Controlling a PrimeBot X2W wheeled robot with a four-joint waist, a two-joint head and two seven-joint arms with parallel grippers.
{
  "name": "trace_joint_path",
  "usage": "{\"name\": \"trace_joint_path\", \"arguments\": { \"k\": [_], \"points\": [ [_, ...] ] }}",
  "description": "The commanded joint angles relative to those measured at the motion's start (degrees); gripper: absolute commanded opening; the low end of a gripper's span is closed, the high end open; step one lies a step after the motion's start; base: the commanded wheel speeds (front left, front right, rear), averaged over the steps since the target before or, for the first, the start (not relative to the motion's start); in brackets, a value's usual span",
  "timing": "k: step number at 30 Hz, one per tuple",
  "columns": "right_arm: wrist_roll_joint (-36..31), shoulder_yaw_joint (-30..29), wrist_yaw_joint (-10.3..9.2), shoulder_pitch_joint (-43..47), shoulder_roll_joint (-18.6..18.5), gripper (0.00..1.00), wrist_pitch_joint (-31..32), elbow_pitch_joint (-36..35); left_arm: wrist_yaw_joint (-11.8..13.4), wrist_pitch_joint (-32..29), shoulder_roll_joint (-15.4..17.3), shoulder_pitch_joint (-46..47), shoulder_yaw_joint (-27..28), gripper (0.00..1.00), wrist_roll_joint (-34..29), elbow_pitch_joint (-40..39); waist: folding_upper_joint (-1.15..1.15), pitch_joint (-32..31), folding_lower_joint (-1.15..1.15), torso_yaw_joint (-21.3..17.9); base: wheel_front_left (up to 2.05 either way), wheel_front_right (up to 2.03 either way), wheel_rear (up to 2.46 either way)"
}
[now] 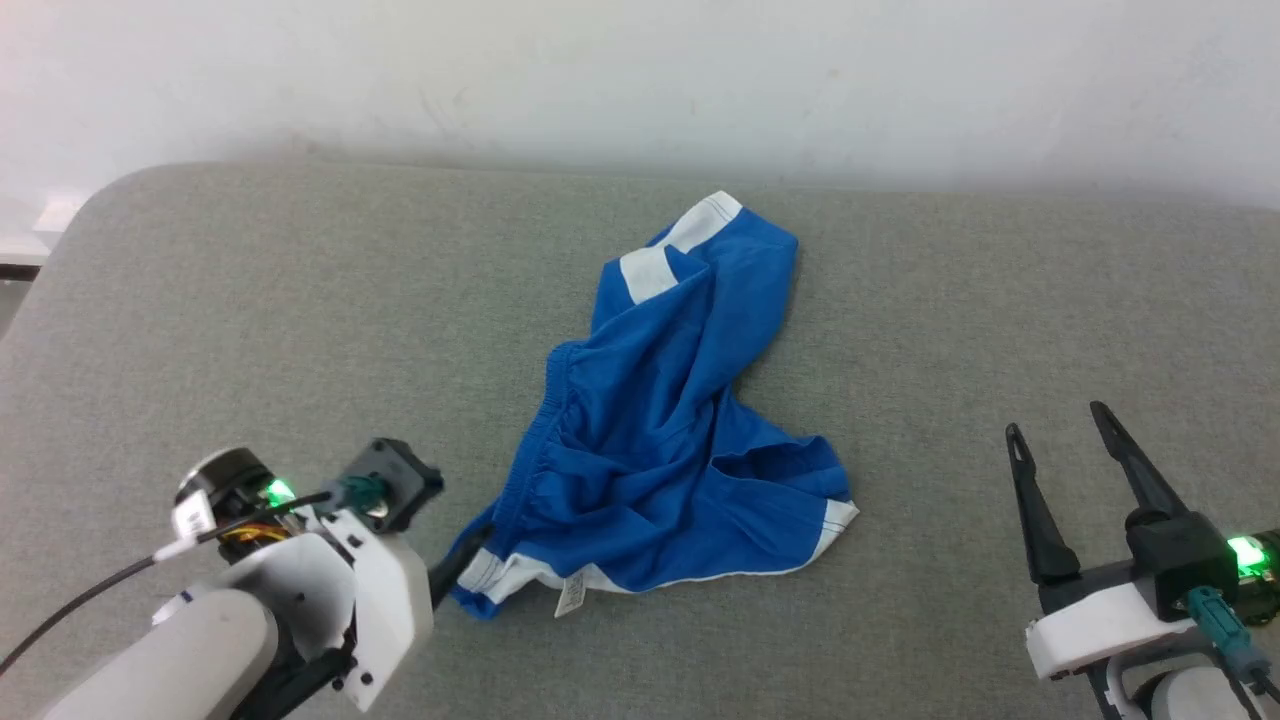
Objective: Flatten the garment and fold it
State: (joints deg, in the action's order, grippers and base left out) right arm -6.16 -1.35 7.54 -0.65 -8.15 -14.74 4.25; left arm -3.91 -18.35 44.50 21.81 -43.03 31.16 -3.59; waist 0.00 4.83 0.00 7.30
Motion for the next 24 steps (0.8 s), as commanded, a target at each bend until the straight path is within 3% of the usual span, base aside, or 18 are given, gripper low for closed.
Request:
{"name": "trace_joint_path", "arguments": {
  "k": [1,9,17,18,19,20,24],
  "points": [
    [-0.3,0.3,-0.05,-0.1,0.1,1.0,-0.3,0.1,-1.2,-2.6,0.5,1.4,-1.3,1.0,0.9,-0.1,0.0,0.3,0.0,-0.4,0.0,0.0,0.0],
    [-0.3,1.0,-0.05,-1.4,0.3,1.0,-0.3,0.2,-3.4,-11.3,1.1,5.7,-7.4,1.0,5.3,1.8,0.0,2.2,0.0,-2.4,0.0,0.0,0.0],
    [-0.2,1.1,-0.05,-2.7,0.3,1.0,-0.3,0.2,-3.6,-12.6,1.0,9.6,-13.3,1.0,7.6,5.8,0.0,4.4,0.0,-4.1,0.0,0.0,0.0],
    [-0.2,1.1,-0.05,-2.8,0.3,1.0,-0.3,0.3,-3.6,-12.1,1.0,10.1,-13.9,0.68,7.8,6.4,0.0,4.5,0.0,-4.1,0.0,0.0,0.0],
    [-0.2,1.1,-0.05,-2.9,0.4,1.0,-0.3,0.3,-3.6,-11.7,1.0,10.5,-14.5,0.26,8.0,7.1,0.0,4.7,0.0,-4.2,0.0,0.0,0.0],
    [-0.3,1.2,-0.05,-3.0,0.4,1.0,-0.3,0.3,-3.6,-11.4,1.1,10.8,-15.2,0.0,8.2,7.8,0.0,4.8,0.0,-4.2,0.0,0.0,0.0],
    [-0.4,2.2,-0.05,-4.0,-0.8,1.0,-0.3,0.4,-3.6,-9.0,1.3,11.7,-16.3,0.0,9.5,9.5,0.0,4.6,0.0,-3.6,0.0,0.0,0.0]
  ]
}}
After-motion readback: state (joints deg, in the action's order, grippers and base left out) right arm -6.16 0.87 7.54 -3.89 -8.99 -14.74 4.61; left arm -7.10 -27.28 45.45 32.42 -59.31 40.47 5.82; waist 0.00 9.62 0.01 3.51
